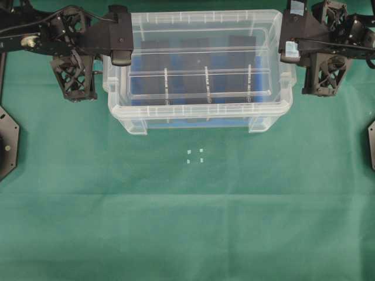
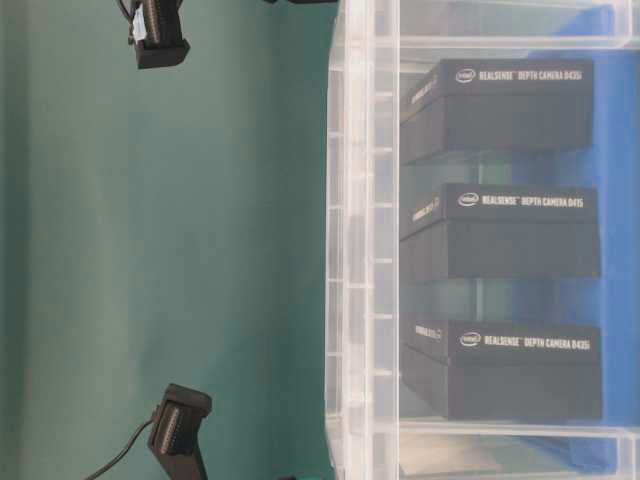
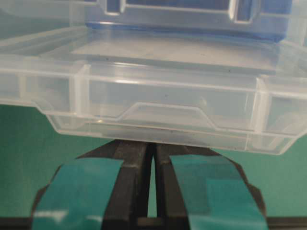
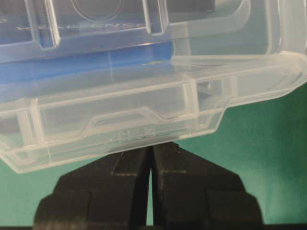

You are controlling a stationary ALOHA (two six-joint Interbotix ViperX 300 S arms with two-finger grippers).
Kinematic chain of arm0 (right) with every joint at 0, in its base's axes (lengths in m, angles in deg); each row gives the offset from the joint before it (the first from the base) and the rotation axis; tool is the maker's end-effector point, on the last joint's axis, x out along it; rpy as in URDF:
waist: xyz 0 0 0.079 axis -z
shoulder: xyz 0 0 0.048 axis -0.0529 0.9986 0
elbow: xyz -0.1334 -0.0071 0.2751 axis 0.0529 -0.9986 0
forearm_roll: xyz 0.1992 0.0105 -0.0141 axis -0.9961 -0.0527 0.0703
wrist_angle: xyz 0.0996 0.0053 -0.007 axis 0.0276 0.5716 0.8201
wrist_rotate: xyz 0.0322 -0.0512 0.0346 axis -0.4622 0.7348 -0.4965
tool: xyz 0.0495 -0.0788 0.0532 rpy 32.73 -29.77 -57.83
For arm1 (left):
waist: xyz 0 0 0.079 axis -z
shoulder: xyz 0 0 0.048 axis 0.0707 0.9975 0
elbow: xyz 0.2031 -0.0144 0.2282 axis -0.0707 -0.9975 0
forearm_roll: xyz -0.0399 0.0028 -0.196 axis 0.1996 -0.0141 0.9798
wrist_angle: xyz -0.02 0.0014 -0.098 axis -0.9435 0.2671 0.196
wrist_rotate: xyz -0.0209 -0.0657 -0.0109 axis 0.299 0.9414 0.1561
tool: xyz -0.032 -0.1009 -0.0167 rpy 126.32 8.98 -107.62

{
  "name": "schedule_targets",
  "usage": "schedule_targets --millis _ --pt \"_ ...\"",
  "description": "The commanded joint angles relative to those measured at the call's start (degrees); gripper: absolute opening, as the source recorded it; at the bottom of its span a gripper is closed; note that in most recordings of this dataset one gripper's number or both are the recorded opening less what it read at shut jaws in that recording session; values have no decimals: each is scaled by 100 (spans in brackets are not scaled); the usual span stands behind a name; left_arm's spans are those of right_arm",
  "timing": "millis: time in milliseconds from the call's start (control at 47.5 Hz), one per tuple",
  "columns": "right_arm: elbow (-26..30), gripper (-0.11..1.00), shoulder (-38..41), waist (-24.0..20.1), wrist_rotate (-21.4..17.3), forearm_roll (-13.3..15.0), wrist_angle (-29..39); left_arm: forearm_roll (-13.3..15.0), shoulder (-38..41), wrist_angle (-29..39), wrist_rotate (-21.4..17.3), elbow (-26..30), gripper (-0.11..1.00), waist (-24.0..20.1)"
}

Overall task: Clamp the lid of the box with both arms, then lift and open it.
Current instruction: 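Close both grippers to clamp the clear lid's end rims, then lift the clamped lid upward off the box with both grippers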

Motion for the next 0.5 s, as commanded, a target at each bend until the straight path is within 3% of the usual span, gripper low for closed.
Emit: schedule_targets --millis 0,484 --pt "457 0 -70 -299 -97 -88 -141 35 -35 -132 70 466 1 229" --pt "738 0 -62 -396 -97 -88 -44 44 -35 97 79 659 1 281"
